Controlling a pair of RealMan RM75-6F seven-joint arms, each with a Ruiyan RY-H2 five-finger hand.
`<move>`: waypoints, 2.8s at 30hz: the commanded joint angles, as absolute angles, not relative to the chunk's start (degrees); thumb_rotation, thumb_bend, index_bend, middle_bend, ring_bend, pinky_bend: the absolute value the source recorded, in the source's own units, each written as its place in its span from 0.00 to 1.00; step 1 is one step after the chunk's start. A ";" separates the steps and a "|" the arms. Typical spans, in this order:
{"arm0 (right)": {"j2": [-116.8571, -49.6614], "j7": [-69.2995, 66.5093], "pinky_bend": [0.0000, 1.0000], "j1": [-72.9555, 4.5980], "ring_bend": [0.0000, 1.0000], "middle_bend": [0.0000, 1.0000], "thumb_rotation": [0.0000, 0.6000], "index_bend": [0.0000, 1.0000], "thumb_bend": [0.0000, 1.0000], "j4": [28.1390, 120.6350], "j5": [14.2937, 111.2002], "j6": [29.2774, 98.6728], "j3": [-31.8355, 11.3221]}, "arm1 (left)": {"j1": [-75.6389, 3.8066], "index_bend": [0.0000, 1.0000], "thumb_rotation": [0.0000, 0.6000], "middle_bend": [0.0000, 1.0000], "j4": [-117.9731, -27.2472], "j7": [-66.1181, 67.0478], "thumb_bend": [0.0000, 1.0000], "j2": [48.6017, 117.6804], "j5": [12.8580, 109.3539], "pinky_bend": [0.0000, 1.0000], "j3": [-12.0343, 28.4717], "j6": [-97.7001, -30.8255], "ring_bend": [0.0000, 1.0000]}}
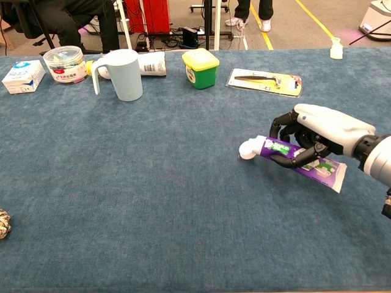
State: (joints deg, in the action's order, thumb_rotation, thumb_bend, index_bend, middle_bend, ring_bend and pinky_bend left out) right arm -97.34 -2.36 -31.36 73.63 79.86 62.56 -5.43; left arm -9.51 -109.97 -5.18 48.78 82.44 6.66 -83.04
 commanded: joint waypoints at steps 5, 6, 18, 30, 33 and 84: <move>-96.77 -14.18 0.95 -31.35 0.89 0.72 0.85 0.62 0.53 71.41 86.95 67.12 -4.54 | -9.60 0.35 1.00 0.25 -110.52 -5.04 0.11 48.73 82.87 0.27 6.65 -83.02 0.22; -96.70 -14.91 0.96 -31.34 0.90 0.72 0.85 0.62 0.53 71.19 87.35 67.35 -4.39 | -9.61 0.35 1.00 0.25 -110.60 -5.00 0.11 48.77 82.95 0.27 6.64 -83.01 0.22; -93.87 -18.19 1.00 -30.70 1.00 0.81 0.88 0.69 0.57 74.72 89.54 69.65 -3.80 | -11.81 0.36 1.00 0.25 -112.64 -2.30 0.11 49.20 84.41 0.27 5.91 -79.14 0.25; -89.25 -20.05 1.00 -31.76 1.00 0.83 0.89 0.70 0.58 85.23 89.45 67.71 -4.28 | -20.34 0.32 0.99 0.25 -115.70 4.12 0.11 53.39 88.70 0.27 7.18 -69.86 0.25; -88.39 -20.56 1.00 -32.17 1.00 0.83 0.90 0.70 0.58 87.59 88.77 67.11 -5.04 | -22.85 0.27 0.98 0.25 -116.26 7.09 0.11 55.44 88.10 0.27 8.08 -67.51 0.23; -86.12 -26.42 1.00 -33.94 1.00 0.85 0.90 0.72 0.58 99.66 85.08 63.80 -8.43 | -44.19 0.06 0.72 0.14 -101.64 29.59 0.11 86.29 77.34 0.27 13.29 -61.00 0.07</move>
